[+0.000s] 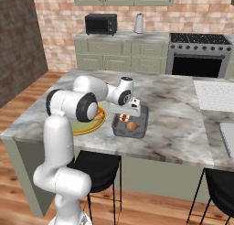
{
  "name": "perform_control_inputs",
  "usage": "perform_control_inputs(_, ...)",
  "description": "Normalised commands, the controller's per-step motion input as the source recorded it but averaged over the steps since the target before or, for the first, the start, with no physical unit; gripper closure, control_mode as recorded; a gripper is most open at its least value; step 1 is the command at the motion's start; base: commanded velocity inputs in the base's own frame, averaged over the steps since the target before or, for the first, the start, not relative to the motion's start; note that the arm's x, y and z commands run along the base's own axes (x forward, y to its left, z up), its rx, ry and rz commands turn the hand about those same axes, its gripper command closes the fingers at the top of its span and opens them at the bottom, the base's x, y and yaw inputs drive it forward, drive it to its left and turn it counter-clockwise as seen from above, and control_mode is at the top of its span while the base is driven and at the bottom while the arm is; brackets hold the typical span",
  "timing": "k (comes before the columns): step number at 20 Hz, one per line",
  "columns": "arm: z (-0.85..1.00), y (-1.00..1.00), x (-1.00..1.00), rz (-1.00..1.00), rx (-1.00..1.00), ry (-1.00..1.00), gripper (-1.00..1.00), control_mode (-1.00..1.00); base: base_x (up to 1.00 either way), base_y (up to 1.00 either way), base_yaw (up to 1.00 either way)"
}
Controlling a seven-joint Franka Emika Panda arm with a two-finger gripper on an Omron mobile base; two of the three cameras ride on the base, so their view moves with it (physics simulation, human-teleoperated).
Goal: Place one cooked food and one vegetable from the large plate to each tupperware container.
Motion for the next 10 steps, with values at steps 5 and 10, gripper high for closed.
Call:
perform_control_inputs(5, -0.09, -0.02, 0.12, 0.00, 0.00, -0.03, -1.00, -1.00, 0.00, 0.00, 0.00)
perform_control_inputs(10, 0.00, -0.01, 0.00, 0.00, 0.00, 0.00, -1.00, -1.00, 0.00, 0.00, 0.00)
